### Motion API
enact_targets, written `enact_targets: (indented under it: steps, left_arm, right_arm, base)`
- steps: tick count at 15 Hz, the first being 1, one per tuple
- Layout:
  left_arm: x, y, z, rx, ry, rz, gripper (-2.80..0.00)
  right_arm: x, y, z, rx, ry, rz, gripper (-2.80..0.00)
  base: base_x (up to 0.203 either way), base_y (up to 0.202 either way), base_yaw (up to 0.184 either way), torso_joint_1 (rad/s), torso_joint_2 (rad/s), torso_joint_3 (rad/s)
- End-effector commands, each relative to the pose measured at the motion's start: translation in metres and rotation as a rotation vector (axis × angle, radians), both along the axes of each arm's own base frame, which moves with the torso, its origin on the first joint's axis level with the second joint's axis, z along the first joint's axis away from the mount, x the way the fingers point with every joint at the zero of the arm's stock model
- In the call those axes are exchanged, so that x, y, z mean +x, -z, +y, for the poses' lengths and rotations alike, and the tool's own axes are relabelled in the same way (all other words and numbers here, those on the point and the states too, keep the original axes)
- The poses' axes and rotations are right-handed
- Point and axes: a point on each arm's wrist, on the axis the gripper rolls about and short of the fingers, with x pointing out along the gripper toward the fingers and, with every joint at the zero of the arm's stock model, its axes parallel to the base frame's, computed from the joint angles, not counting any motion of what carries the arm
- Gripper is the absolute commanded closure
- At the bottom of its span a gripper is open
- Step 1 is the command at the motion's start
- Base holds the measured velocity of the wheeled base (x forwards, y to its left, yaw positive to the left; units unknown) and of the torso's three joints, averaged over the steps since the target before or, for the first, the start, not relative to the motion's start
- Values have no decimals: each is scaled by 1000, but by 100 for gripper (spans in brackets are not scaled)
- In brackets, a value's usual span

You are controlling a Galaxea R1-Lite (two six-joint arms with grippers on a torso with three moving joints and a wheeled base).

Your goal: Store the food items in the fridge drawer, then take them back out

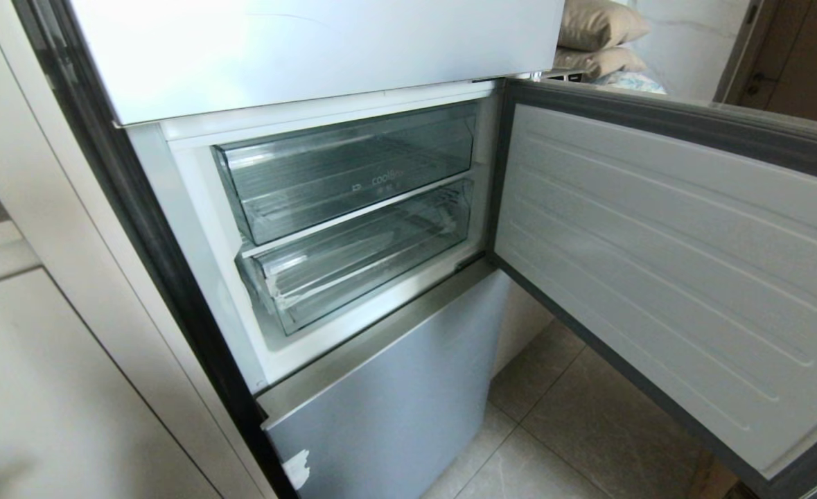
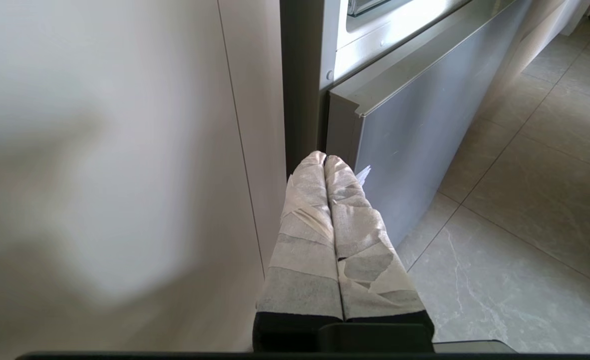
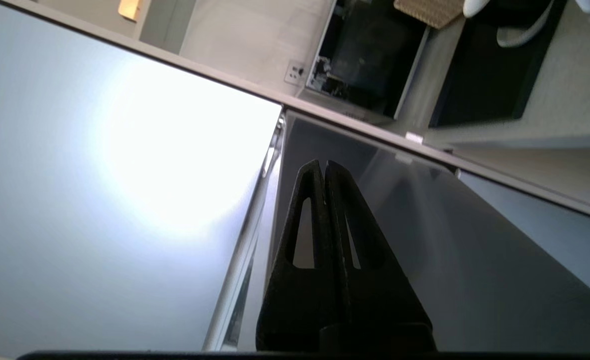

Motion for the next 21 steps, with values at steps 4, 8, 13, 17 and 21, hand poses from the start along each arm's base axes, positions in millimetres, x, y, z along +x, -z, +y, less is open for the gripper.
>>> enact_targets:
  steps: [4, 8, 13, 17, 21]
  left_arm:
    - [0, 0, 0, 0, -1, 1, 0]
    - [0, 0, 0, 0, -1, 1, 0]
    - [0, 0, 0, 0, -1, 0, 0]
    - [0, 0, 0, 0, -1, 1, 0]
    - [0, 0, 0, 0, -1, 0, 0]
  right_arm:
    - [46, 30, -15, -219, 248, 2, 0]
    - [96, 71, 17, -373, 347, 176, 0]
    - [103, 67, 84, -407, 119, 111, 0]
    - [81, 52, 155, -428, -149, -3, 0]
    - [47, 46, 207, -440, -417, -76, 0]
  base:
    - [0, 0, 0, 0, 0, 0]
    - [0, 0, 0, 0, 0, 0]
    - [0, 0, 0, 0, 0, 0]
    - [0, 0, 0, 0, 0, 0]
    - [0, 0, 0, 0, 0, 0]
